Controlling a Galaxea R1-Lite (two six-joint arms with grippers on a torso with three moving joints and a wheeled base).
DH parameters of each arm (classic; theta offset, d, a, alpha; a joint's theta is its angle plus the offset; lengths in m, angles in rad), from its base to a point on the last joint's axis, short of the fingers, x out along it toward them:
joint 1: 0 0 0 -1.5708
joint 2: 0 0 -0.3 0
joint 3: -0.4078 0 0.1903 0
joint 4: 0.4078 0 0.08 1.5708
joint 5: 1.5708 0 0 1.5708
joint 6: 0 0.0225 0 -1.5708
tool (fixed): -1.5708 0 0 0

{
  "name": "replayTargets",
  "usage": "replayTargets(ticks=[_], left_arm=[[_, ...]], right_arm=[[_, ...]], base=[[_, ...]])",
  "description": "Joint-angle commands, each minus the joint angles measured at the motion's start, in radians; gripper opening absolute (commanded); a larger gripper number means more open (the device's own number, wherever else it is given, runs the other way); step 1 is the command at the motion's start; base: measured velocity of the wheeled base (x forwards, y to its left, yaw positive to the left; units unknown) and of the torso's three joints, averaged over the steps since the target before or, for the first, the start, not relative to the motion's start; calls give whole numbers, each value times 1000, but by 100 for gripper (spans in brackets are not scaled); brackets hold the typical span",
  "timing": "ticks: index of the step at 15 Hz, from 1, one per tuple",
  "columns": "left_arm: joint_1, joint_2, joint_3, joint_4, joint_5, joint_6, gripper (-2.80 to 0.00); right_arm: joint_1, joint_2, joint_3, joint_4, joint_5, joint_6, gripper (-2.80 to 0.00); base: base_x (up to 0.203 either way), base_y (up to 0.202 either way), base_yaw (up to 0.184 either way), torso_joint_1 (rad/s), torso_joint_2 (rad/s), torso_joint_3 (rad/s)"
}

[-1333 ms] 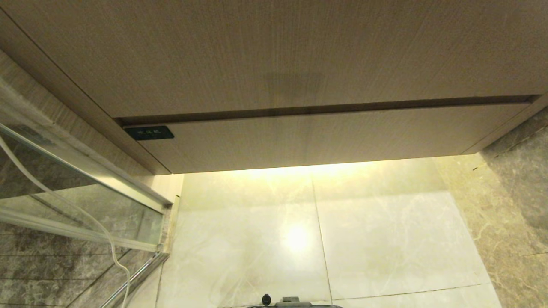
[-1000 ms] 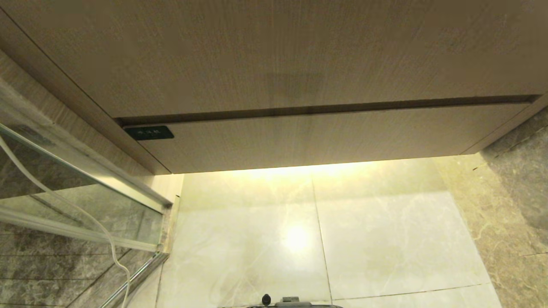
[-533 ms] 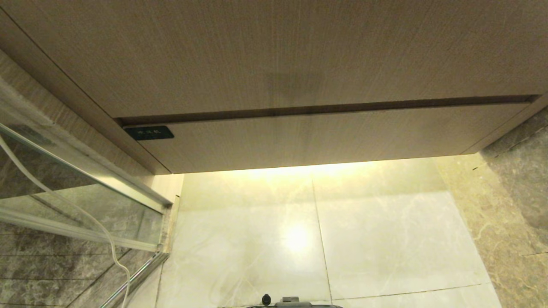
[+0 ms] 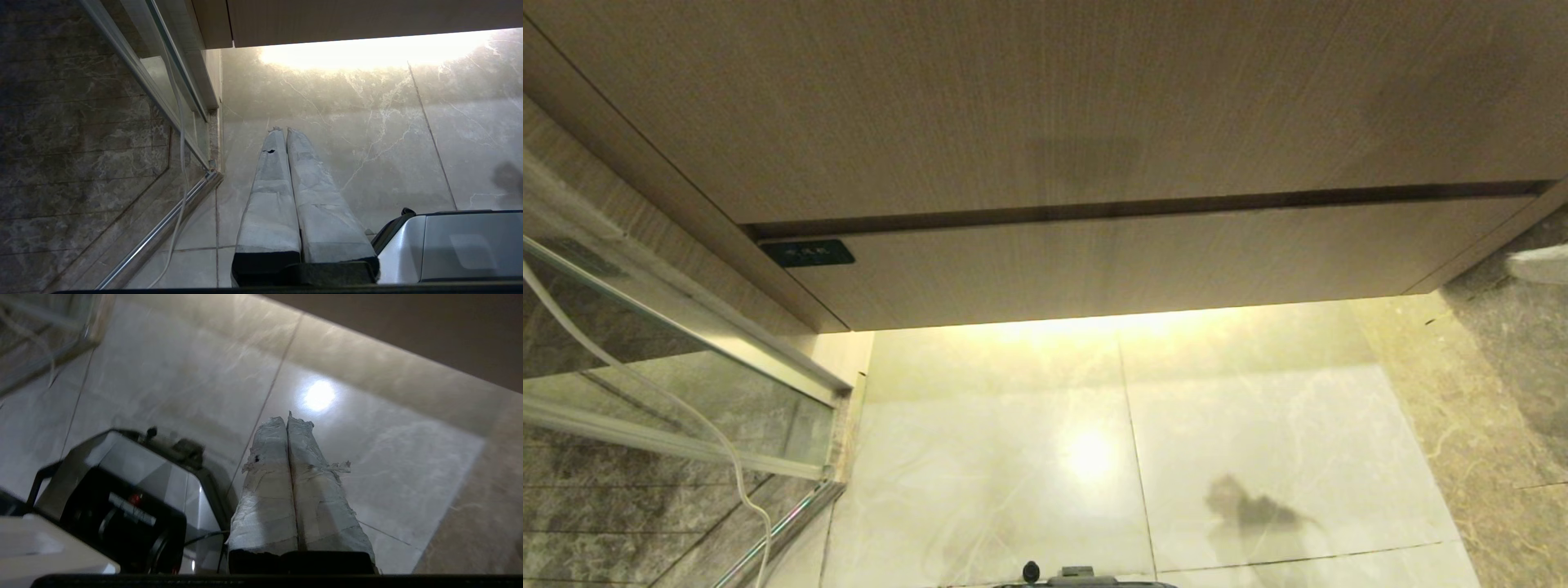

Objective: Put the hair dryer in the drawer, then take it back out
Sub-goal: Pull open the drawer

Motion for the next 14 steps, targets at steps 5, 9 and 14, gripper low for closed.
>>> replayTargets(ticks=[5,9,14], left_arm=[[0,1,0,-1,0,-1,-280],[0,1,0,-1,1,-1,-280],[0,2,0,-1,0,-1,-280]], right_arm=[[53,361,-79,23,94,-231,0],[54,346,25,-96,87,-344,0],[32,322,338,-673,96,-810,0]], base=[[0,0,0,0,0,0],[0,0,0,0,0,0],[0,0,0,0,0,0]])
